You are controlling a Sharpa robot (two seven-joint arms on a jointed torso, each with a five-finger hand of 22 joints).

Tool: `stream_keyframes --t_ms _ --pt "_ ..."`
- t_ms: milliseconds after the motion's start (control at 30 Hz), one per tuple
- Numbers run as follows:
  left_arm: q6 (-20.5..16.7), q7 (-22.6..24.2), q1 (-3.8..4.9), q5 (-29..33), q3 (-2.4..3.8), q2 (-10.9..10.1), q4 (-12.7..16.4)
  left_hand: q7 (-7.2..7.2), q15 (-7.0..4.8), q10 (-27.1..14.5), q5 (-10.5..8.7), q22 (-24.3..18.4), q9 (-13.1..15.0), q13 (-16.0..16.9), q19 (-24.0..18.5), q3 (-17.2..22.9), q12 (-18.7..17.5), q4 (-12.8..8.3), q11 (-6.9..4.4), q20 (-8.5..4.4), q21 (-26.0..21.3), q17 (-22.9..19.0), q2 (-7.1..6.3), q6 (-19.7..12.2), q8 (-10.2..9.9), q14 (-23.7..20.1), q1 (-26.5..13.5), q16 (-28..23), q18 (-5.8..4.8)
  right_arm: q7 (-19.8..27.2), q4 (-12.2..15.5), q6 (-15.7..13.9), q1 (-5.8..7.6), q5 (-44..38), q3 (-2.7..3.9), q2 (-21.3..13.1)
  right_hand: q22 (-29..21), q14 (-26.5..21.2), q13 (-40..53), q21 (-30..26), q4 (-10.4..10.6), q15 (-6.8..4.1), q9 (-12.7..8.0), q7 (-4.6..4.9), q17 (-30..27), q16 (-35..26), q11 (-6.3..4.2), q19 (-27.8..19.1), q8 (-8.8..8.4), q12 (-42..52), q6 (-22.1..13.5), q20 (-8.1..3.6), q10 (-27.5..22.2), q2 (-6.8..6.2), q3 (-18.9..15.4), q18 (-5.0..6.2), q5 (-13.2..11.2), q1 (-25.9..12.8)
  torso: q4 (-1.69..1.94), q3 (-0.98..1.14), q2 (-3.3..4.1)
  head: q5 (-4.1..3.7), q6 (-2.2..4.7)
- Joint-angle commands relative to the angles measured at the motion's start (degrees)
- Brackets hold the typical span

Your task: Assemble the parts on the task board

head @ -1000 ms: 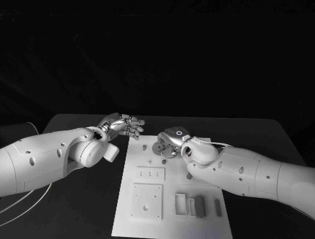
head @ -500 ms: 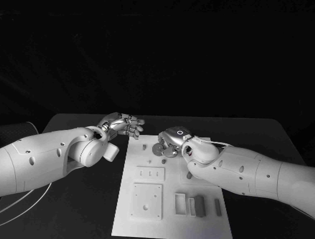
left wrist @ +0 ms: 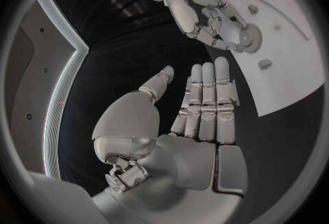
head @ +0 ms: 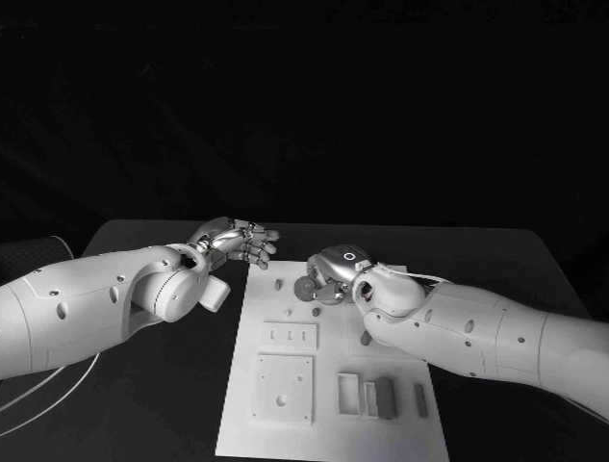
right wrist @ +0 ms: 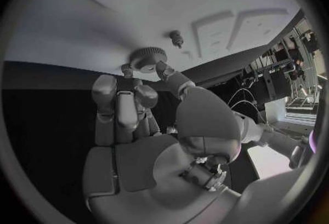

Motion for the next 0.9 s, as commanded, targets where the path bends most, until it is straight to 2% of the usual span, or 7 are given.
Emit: stream_keyframes --t_ms 33,167,333,467,600,700,900 --pt "0.33 0.42 0.08 -0.14 0.06 0.07 0.05 0.18 0.03 -0.14 0.00 0.09 0.08 0.10 0.01 0.32 -0.31 -0.04 0.43 -0.06 -0.29 0.09 -0.10 0.18 -0.24 0.42 0.41 -0.35 1.18 0.84 1.06 -1.38 0.00 2.05 0.00 -0.95 0.39 0.12 0.10 -0.22 0.60 0.30 -0.10 -0.04 0.06 -0.29 0.31 0.46 -0.25 -0.34 -0.03 -0.10 0.00 -0.61 0.01 6.49 -0.36 -0.13 0.01 0.00 -0.05 -0.07 0.14" --pt "0.16 0.49 0.08 -0.14 0.06 -0.10 -0.17 0.17 0.03 -0.14 0.00 0.09 0.08 0.11 0.01 0.31 -0.32 -0.05 0.43 -0.06 -0.30 0.10 -0.11 0.17 -0.25 0.42 0.42 -0.37 1.18 2.29 3.52 -2.62 0.26 7.34 0.28 -3.20 0.38 0.04 0.15 -0.31 1.29 0.28 -0.14 -0.05 -0.19 -0.36 0.30 0.56 -0.19 -0.33 0.09 -0.10 -0.02 -0.95 0.07 6.49 -0.13 -0.70 -0.05 -0.01 -0.05 -0.14 0.24" --pt "-0.04 0.65 0.08 -0.14 0.06 -0.59 0.00 0.21 0.02 -0.11 0.01 0.11 0.10 0.14 0.01 0.32 -0.33 -0.08 0.42 -0.07 -0.32 0.13 -0.16 0.13 -0.30 0.44 0.49 -0.40 1.19 3.24 7.11 -2.44 1.21 11.73 2.80 -6.90 0.36 -0.46 0.20 -0.52 1.77 0.35 -0.28 0.07 -0.96 -0.63 0.40 0.41 -0.37 -0.41 -0.21 -0.11 -0.31 -1.08 0.09 6.49 -0.08 -1.17 -0.22 0.11 -0.10 -0.29 0.63" --pt "0.00 0.70 0.08 -0.14 0.05 -0.90 0.00 0.28 0.01 -0.10 0.02 0.13 0.12 0.17 0.03 0.32 -0.36 -0.12 0.42 -0.07 -0.33 0.17 -0.24 0.08 -0.35 0.47 0.58 -0.42 1.20 4.67 9.19 -2.14 2.21 14.88 3.76 -10.27 0.36 -0.70 0.24 -0.61 1.75 0.37 -0.31 0.09 -1.27 -0.73 0.43 0.30 -0.39 -0.42 -0.25 -0.11 -0.45 -1.03 0.12 6.49 -0.10 -1.17 -0.41 0.21 -0.14 -0.45 0.99" --pt "0.00 0.78 0.07 -0.14 0.04 -0.86 -0.45 0.29 0.01 -0.12 0.01 0.15 0.14 0.18 0.04 0.31 -0.40 -0.13 0.43 -0.07 -0.34 0.20 -0.31 0.08 -0.37 0.48 0.61 -0.45 1.20 13.07 9.13 -1.86 2.47 21.75 4.13 -13.21 0.41 -1.30 0.34 -0.80 1.46 0.43 -0.38 0.16 -1.84 -0.94 0.50 -0.05 -0.46 -0.44 -0.39 -0.10 -0.87 -0.83 0.17 6.49 -0.10 -0.96 -0.85 0.45 -0.34 -0.37 1.19" --pt "-0.01 0.69 0.07 -0.14 0.03 -1.03 -0.78 0.35 0.02 -0.40 0.00 0.18 0.19 0.17 0.04 0.24 -0.62 -0.10 0.56 -0.06 -0.38 0.27 -0.51 0.04 -0.45 0.50 0.61 -0.53 1.19 21.98 8.84 -2.45 2.75 32.26 4.31 -15.80 0.44 -3.70 0.50 -1.46 0.17 0.53 -0.50 0.30 -4.46 -1.94 0.63 -1.20 -0.60 -0.75 -0.75 0.02 -2.24 0.76 0.36 6.49 0.44 -0.15 -1.19 0.73 -0.44 -0.42 1.18" --pt "-0.09 0.75 0.06 -0.14 0.02 -1.16 -1.24 0.39 0.03 -0.48 -0.01 0.21 0.22 0.20 0.04 0.18 -0.70 -0.11 0.61 -0.06 -0.41 0.31 -0.66 -0.02 -0.52 0.50 0.61 -0.58 1.19 28.24 6.49 -1.23 2.80 36.46 4.96 -19.67 0.86 -5.59 0.97 -1.76 -1.32 0.71 -0.53 0.45 -5.37 -2.22 0.79 -2.48 -0.54 -0.53 -0.89 0.38 -3.58 1.27 -0.51 6.49 1.51 0.99 -1.88 1.35 -0.57 -0.45 1.29"
